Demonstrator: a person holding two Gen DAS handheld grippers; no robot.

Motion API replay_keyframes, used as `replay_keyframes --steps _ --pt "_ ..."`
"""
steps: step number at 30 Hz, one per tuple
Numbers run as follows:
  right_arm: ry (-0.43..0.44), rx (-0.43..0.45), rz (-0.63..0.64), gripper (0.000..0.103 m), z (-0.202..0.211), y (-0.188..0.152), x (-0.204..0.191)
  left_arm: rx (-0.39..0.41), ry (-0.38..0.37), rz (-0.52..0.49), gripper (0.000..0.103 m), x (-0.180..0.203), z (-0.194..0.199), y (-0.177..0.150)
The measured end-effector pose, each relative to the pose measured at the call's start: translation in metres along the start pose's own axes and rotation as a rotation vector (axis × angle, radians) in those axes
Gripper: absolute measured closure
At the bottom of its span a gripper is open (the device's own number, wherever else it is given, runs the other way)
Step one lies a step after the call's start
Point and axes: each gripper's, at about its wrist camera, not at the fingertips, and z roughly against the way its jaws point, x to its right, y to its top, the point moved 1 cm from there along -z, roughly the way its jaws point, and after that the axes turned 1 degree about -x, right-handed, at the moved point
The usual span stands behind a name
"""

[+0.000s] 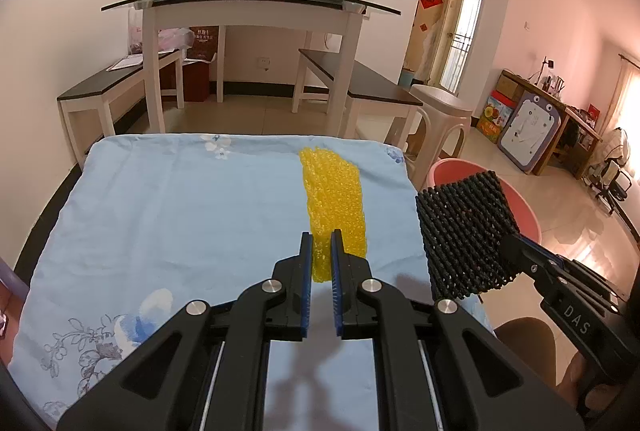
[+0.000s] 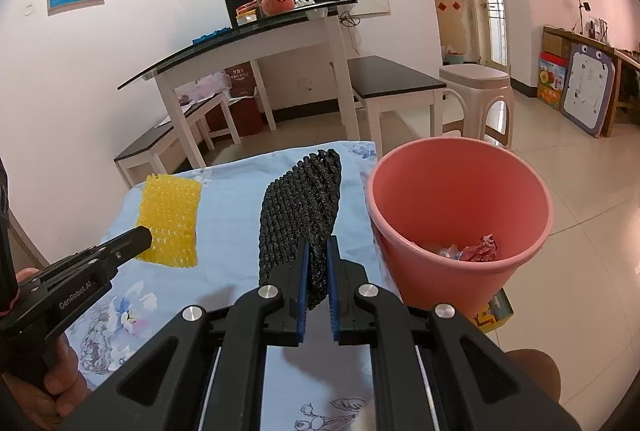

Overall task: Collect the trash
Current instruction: 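Lift and carry the foam sleeve and mesh pad over the pink bucket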

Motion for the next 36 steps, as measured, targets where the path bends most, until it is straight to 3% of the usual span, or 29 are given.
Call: replay_keyframes --steps 21,36 --pt "-0.002 0.021 -0.033 0.095 -0.002 0.009 0.015 0.035 -0.041 -0.030 0.095 0.020 -0.004 0.015" --pt "-0.130 0.099 -0.134 0.095 0.007 0.032 0.087 0.049 -0.144 -0.102 0.095 0.084 -0.028 0.040"
